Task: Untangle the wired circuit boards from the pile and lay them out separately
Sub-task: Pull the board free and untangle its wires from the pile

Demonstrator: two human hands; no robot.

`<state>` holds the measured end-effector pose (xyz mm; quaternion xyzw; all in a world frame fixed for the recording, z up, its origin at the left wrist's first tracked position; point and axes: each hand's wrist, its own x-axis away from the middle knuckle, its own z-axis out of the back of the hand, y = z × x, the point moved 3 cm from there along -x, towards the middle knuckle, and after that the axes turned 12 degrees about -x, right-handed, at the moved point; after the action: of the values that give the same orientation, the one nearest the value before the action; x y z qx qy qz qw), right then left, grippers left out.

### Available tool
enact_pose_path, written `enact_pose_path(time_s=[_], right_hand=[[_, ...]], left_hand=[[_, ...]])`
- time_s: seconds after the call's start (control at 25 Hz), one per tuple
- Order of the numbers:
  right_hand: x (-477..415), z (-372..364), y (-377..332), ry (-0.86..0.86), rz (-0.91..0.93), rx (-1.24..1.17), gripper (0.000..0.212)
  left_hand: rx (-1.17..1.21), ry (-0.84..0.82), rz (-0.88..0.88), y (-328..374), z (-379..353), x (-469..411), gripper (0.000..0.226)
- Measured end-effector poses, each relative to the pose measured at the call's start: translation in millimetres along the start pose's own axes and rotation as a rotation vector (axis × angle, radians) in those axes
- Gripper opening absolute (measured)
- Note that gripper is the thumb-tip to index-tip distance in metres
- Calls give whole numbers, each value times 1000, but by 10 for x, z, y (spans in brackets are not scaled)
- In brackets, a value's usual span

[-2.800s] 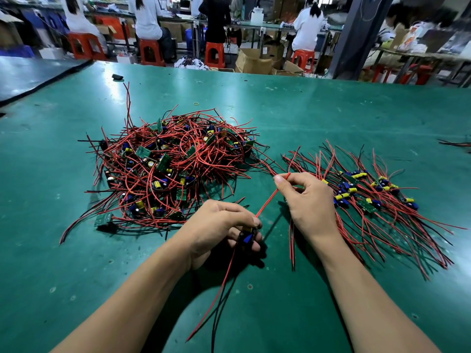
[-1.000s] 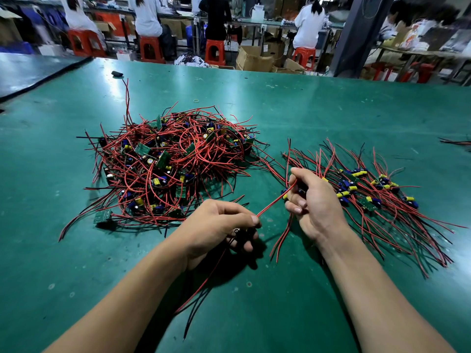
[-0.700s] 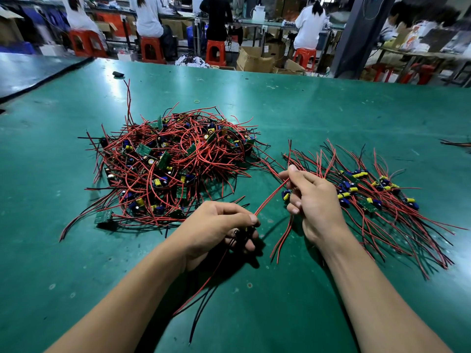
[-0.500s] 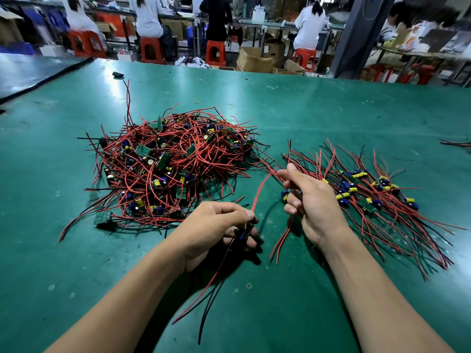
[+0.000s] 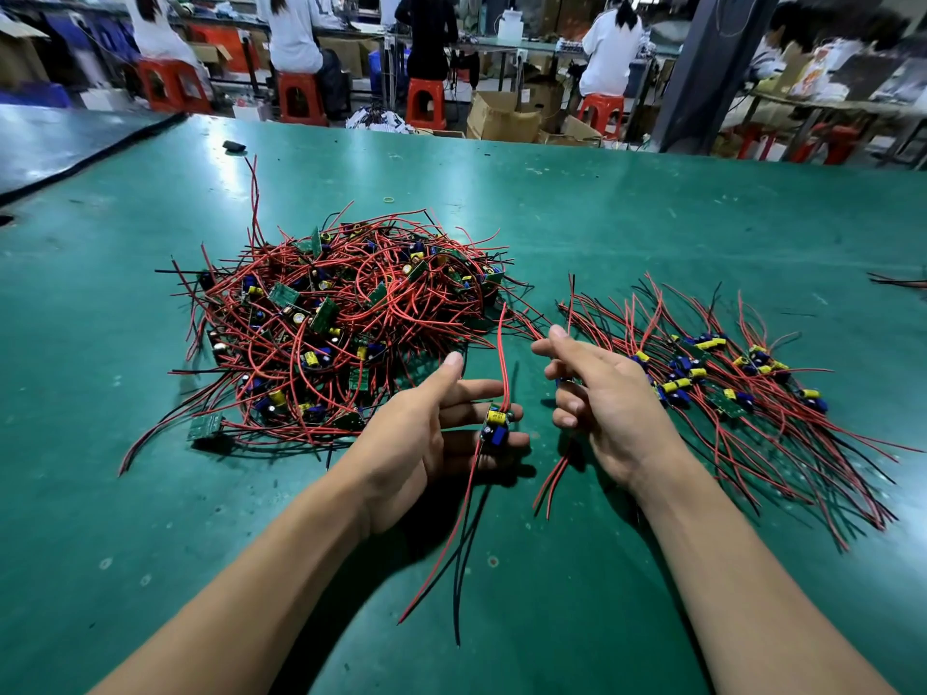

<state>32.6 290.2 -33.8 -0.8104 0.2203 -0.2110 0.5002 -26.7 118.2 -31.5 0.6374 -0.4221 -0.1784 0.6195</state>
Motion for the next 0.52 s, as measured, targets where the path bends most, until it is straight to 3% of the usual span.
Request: enact_pose_path(time_s=[0.32,0.52], right_hand=[[21,-81,68,-87,-7,39,30],[127,-139,130,-195,25,320,33]], left_hand=[[162,-40,-16,44,-88,1,70],[165,-71,-63,49,-122,6,70]])
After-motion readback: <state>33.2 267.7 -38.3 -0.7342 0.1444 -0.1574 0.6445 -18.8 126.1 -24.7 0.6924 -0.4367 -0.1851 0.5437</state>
